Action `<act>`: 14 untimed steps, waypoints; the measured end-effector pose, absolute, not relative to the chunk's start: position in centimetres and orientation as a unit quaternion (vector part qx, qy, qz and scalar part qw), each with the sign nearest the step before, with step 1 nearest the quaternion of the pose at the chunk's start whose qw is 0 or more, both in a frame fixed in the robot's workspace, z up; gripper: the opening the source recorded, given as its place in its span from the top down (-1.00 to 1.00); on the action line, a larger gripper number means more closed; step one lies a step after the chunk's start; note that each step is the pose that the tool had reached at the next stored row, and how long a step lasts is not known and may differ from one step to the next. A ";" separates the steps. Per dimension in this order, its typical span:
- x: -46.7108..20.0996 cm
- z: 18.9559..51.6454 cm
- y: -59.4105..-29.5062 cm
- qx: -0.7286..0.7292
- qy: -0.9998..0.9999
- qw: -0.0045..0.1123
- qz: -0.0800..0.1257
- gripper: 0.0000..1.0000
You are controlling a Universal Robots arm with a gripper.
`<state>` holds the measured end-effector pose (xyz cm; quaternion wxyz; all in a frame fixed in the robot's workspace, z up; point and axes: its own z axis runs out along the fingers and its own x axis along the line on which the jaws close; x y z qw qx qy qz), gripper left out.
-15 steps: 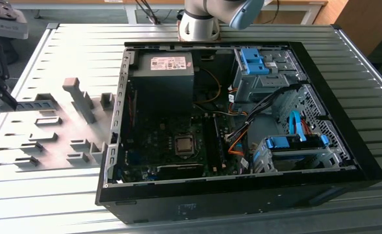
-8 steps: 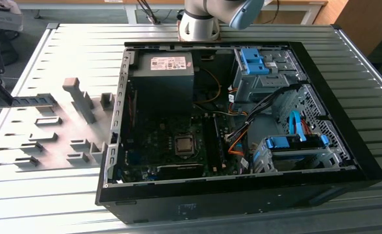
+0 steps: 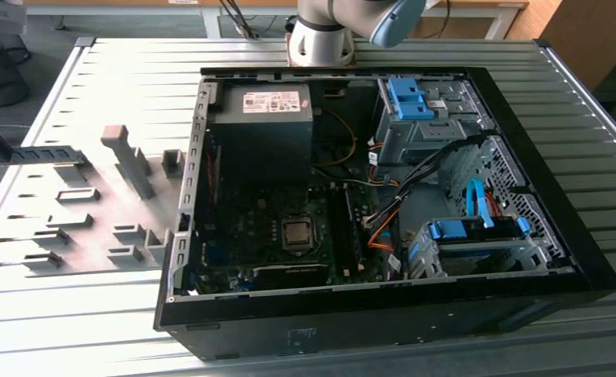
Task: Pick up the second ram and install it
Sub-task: 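Pick up the second ram and move it above second insertion slot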
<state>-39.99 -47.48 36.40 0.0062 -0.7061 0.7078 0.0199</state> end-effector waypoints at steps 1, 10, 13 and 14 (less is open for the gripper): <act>-40.0 36.6 -47.5 -0.706 0.708 0.006 0.020 0.72; -40.0 38.7 -47.5 -0.706 0.708 0.006 0.020 0.72; -40.0 39.5 -47.5 -0.706 0.708 0.006 0.020 0.72; -40.0 39.7 -47.5 -0.706 0.708 0.006 0.020 0.72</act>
